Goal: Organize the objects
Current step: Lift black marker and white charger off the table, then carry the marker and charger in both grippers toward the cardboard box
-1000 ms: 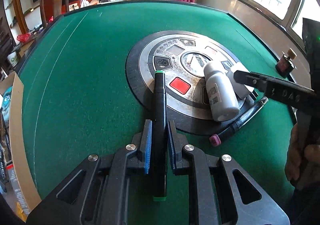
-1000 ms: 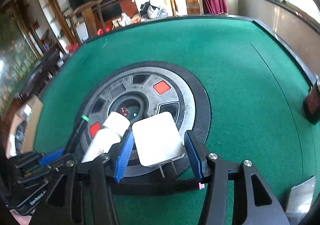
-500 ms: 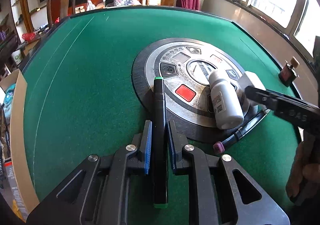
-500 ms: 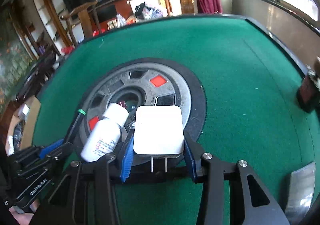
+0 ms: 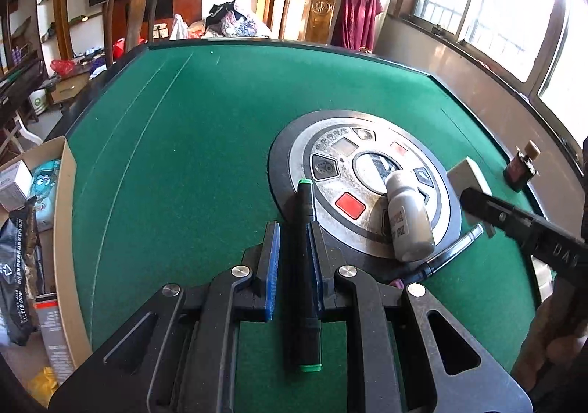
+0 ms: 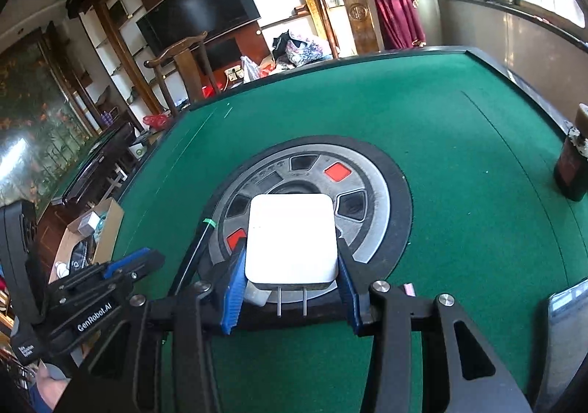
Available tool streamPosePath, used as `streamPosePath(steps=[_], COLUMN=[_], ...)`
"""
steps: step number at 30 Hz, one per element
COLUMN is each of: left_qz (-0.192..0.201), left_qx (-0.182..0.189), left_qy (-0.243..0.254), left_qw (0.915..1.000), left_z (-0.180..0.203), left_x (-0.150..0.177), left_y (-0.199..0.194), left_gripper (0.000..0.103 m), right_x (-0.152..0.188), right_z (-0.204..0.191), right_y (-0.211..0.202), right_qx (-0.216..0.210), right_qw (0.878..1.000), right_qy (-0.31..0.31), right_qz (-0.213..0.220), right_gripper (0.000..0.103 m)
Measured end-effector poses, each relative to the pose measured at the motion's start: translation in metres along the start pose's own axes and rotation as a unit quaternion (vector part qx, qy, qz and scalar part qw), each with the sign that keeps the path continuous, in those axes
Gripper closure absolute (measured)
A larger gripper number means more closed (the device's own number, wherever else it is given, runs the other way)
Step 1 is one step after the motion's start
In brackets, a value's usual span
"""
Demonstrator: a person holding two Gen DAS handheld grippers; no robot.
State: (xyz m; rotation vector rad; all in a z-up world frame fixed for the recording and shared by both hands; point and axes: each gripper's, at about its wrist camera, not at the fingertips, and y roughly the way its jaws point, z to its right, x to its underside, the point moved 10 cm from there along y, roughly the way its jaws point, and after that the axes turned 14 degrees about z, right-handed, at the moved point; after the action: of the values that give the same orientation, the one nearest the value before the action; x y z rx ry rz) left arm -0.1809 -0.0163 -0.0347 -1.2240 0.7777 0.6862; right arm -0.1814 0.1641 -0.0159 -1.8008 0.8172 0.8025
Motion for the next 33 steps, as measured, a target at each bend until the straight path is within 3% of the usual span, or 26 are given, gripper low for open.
streamPosePath(steps=[22, 33], left_qz=[0.021, 0.04], left_qx=[-0.003, -0.013], left_qy=[-0.009, -0.042], left_qw=[0.9997, 0.9983], left_z=[-0.001, -0.019], left_x=[-0.006, 0.013], left_y=[-0.013, -0.098], left_gripper=[0.089, 0.089], right_x=[0.006, 0.036], right_z=[-0.045, -0.073], right_y=[-0.015, -0.011], right_qx=[-0.053, -0.072], right_qw=[0.998, 0.995], right_qy=[-0.028, -0.06], right_qz=[0.004, -0.023], right_gripper=[0.059, 0.059])
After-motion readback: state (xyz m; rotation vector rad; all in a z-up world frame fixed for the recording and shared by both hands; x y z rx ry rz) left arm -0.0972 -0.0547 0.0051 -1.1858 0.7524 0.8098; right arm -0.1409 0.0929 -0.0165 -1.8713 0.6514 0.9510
